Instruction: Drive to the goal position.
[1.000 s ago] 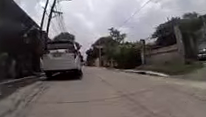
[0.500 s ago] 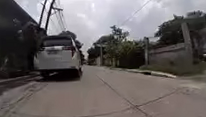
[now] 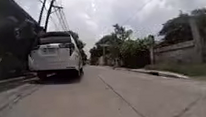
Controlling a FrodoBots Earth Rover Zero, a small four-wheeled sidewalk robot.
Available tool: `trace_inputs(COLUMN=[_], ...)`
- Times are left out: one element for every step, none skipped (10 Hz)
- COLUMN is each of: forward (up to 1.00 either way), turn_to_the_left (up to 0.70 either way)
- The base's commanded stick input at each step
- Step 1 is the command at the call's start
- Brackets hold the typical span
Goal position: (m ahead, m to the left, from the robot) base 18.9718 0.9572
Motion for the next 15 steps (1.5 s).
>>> trace_inputs(forward=[1.0,1.0,1.0,1.0,1.0,1.0,1.0,1.0,1.0,1.0,1.0,1.0,1.0,1.0,1.0], turn_to_the_left=[-0.03,0.0,0.0,0.0,0.0,0.0,0.0,0.0,0.0,0.0,0.0,0.0,-0.17,-0.31,-0.31])
